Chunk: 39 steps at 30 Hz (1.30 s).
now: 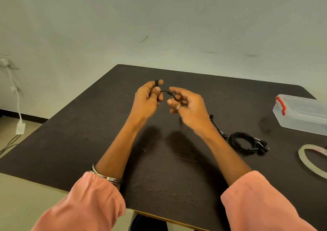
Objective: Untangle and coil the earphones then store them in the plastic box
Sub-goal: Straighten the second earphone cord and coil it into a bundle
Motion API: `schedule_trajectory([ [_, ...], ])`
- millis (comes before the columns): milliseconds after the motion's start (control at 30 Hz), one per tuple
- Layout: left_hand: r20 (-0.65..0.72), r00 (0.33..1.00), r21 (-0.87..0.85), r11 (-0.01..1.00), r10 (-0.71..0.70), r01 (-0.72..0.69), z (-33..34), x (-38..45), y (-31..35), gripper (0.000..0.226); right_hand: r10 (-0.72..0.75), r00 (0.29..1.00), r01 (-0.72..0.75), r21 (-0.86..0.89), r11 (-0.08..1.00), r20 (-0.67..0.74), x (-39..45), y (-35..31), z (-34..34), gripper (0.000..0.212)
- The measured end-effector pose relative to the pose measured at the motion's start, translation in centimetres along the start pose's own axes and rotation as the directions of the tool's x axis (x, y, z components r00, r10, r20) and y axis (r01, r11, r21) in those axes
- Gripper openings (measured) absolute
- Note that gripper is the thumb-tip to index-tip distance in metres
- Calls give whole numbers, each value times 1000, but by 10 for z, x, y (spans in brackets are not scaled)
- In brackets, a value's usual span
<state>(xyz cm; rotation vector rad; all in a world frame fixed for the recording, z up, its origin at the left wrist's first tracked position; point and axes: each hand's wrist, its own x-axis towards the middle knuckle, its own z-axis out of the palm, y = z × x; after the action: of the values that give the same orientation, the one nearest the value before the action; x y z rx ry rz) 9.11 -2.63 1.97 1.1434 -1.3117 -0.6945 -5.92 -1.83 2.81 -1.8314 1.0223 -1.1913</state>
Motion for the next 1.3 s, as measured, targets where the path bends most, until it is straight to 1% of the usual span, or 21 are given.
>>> schedule_trajectory([
  [33,46,999,10,1000,-11,10,1,0,0,27,18,999,-16,32,999,-40,2,1,-5,26],
  [67,103,994,16,1000,-26,24,3,-1,0,27,10,997,-8,16,1000,-78,5,2,-11,19],
  [167,314,946,28,997,-80,74,7,-5,2,27,-118,982,97,-145,985,-145,9,-1,-30,14],
  [267,486,866,49,993,-117,107,12,-12,3,27,-158,978,138,-140,980,-139,9,-4,-43,12],
  [400,578,799,40,983,-168,178,16,-18,6,33,-154,976,132,-145,981,-151,9,-2,-47,12],
  [500,614,775,-7,981,-147,191,14,-18,9,34,-145,969,117,-144,983,-199,11,1,-48,13],
  [600,649,753,-103,968,-110,231,12,-18,12,32,-132,965,104,-129,986,-225,12,5,-49,13],
  [667,647,756,-168,949,-98,267,13,-19,13,33,-111,966,86,-115,990,-232,13,9,-50,12],
  [733,624,776,-248,918,-92,308,14,-19,14,33,-73,974,48,-120,992,-215,13,13,-49,12],
  [833,563,821,-405,835,-93,372,12,-16,12,35,8,992,-33,-195,980,-126,11,20,-44,15],
  [900,510,854,-497,776,-100,387,10,-12,11,37,47,998,-57,-230,972,-50,9,21,-36,17],
  [1000,412,901,-589,716,-135,376,7,-8,10,38,35,995,-6,-300,954,92,6,16,-21,15],
  [1067,366,918,-622,692,-156,365,6,-6,9,37,16,987,38,-336,941,158,4,13,-11,19],
  [1100,347,924,-638,681,-162,359,5,-6,9,36,27,985,31,-331,943,170,3,13,-8,22],
  [1167,302,937,-681,648,-177,342,2,-4,9,35,92,980,-44,-255,966,179,0,14,-5,26],
  [1233,254,948,-728,608,-190,316,-4,0,9,36,151,974,-119,-183,976,171,-1,17,-5,21],
  [1300,205,958,-762,582,-199,284,-10,4,8,35,180,972,-165,-112,980,149,-1,17,-7,15],
])
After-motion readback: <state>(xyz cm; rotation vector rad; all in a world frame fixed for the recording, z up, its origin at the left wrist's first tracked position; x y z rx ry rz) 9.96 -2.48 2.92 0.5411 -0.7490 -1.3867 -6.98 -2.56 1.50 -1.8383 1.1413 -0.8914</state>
